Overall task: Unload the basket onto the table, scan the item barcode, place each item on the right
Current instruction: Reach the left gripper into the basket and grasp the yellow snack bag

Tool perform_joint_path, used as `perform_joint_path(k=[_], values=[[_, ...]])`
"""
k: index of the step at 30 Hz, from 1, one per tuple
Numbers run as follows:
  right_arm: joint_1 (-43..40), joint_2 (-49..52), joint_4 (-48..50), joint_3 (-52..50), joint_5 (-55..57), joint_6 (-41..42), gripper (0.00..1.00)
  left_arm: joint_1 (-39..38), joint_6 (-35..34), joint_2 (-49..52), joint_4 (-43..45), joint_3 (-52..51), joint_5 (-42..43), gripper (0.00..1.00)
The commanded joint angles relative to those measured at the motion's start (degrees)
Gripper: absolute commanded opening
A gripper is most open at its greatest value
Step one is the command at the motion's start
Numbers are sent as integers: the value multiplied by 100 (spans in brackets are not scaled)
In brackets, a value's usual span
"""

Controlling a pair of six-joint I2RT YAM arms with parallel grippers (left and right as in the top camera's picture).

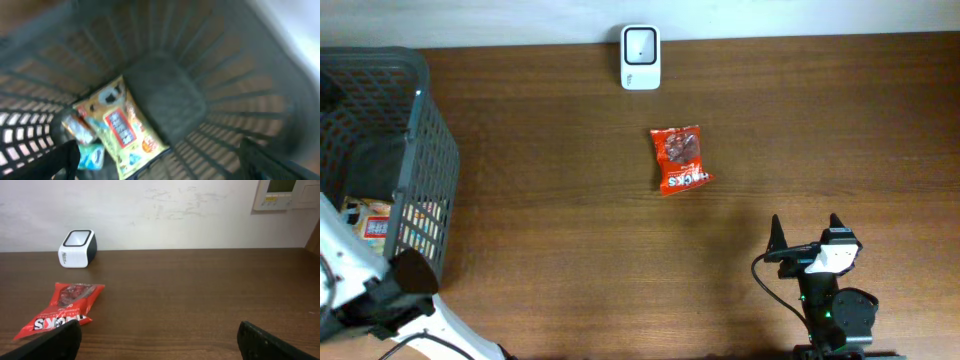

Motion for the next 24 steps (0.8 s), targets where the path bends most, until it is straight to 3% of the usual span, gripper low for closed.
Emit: perform_joint_path(k=[1, 5, 8, 16, 20, 22, 23, 24], values=[[37, -22, -9, -46, 46, 24, 99, 168, 37, 35, 529, -1768, -2, 99], [37, -22, -11, -46, 46, 24, 99, 203, -417, 35, 1574, -3628, -802, 99], [37, -22, -11, -46, 46, 24, 98, 203, -568, 35, 2371, -4721, -872, 99], [37, -22, -9, -46, 46, 24, 98, 199, -669, 39, 3853, -6564, -686, 99], [37, -22, -11, -46, 46, 24, 99, 205, -667, 39, 4061, -6959, -907, 98], [37, -22, -9, -46, 44, 24, 98, 203, -664, 39, 4061, -6957, -1093, 58], [37, -22, -11, -46, 46, 24, 98, 205, -662, 39, 4054, -6955, -1189, 30], [37, -22, -11, -46, 46, 24, 98, 203, -662, 35, 4044, -6918, -1193, 16]])
